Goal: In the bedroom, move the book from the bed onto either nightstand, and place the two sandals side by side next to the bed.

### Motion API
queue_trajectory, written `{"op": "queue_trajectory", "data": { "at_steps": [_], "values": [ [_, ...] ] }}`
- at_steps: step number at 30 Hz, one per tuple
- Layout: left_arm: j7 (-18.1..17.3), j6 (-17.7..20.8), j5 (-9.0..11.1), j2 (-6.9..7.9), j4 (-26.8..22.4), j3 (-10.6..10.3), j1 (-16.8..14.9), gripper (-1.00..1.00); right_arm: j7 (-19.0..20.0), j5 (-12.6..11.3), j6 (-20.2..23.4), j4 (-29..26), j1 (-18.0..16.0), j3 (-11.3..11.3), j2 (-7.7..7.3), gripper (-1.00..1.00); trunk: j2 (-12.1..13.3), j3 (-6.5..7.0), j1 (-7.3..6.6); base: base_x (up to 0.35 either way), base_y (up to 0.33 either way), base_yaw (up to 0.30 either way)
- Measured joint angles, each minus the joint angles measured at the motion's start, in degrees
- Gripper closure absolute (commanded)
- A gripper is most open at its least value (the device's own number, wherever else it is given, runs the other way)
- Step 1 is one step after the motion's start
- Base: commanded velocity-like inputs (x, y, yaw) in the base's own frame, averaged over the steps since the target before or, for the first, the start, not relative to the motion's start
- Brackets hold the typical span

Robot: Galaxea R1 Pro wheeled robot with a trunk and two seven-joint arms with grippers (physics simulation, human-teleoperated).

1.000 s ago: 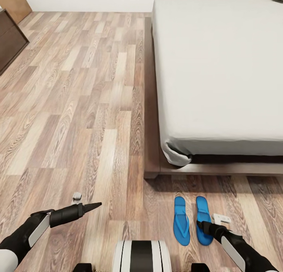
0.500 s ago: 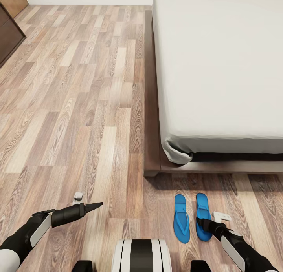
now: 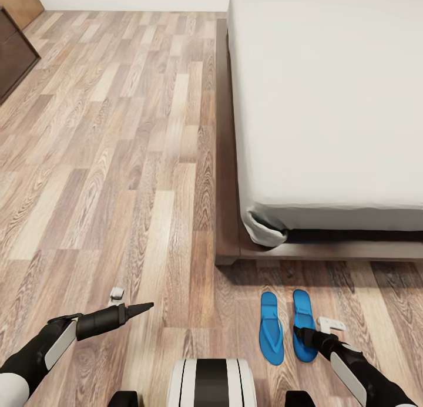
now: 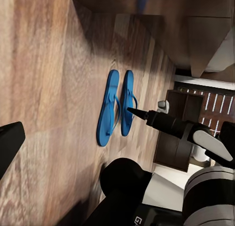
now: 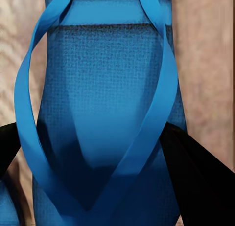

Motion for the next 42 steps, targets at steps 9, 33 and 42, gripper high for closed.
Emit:
{"op": "queue_trajectory", "data": {
  "at_steps": [9, 33, 42],
  "values": [
    [0.0, 0.0, 0.0, -0.01, 0.0, 0.0, 0.0, -1.00, 0.0, -0.1, 2.4, 0.0, 0.0, 0.0, 0.00, 1.00, 0.1, 0.90, -0.10, 0.000, 0.000, 0.000],
    [3.1, 0.1, 0.0, -0.33, 0.0, -0.2, 0.0, -1.00, 0.4, -0.3, -5.3, 1.2, 0.5, 0.8, -0.34, 1.00, 0.1, 0.89, -0.08, 0.000, 0.000, 0.000],
    [3.3, 0.2, 0.1, -0.37, 0.0, -0.1, 0.0, -1.00, 0.4, -0.2, -7.0, 1.3, 0.6, 0.9, -0.33, 1.00, 0.1, 0.89, -0.08, 0.000, 0.000, 0.000]
  ]
}}
